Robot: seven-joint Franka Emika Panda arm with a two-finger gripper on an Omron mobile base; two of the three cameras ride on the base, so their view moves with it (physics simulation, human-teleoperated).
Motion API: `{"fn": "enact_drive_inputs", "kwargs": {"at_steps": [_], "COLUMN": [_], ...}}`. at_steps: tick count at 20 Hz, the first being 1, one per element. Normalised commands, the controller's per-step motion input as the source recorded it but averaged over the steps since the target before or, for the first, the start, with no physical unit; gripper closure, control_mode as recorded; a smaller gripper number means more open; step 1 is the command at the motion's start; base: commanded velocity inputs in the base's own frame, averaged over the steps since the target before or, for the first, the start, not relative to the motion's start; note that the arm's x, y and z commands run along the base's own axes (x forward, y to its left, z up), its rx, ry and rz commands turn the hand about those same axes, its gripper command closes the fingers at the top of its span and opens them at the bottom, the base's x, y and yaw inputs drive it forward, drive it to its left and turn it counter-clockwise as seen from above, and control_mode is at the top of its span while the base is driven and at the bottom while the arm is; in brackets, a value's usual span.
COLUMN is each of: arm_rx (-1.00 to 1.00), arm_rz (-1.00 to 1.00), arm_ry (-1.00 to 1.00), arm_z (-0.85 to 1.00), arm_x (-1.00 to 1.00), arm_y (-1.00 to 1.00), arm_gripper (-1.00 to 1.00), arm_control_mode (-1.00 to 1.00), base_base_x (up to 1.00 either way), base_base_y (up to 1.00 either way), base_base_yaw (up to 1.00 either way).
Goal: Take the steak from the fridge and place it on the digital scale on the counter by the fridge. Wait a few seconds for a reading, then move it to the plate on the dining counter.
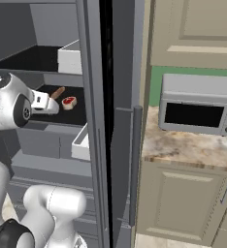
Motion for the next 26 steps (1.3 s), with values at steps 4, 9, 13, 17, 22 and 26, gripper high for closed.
{"fn": "enact_drive_inputs", "kwargs": {"at_steps": [4,9,13,17,22,26], "arm_rx": [0.0,0.0,0.0,0.0,-0.01,-0.02], "arm_rz": [0.0,0.0,0.01,0.05,0.05,0.06], "arm_ry": [-0.03,0.0,0.0,0.0,0.0,0.0], "arm_z": [-0.02,-0.07,-0.09,-0.14,-0.2,-0.28], "arm_x": [0.26,0.35,0.41,0.48,0.54,0.55], "arm_y": [0.18,0.08,0.02,0.0,0.0,0.0], "arm_gripper": [-1.0,-1.0,-1.0,-1.0,-1.0,-1.0], "arm_control_mode": [-1.0,-1.0,-1.0,-1.0,-1.0,-1.0], "base_base_x": [0.0,0.0,0.0,0.0,0.0,0.0], "base_base_y": [0.0,0.0,0.0,0.0,0.0,0.0], "base_base_yaw": [0.0,0.0,0.0,0.0,0.0,0.0]}}
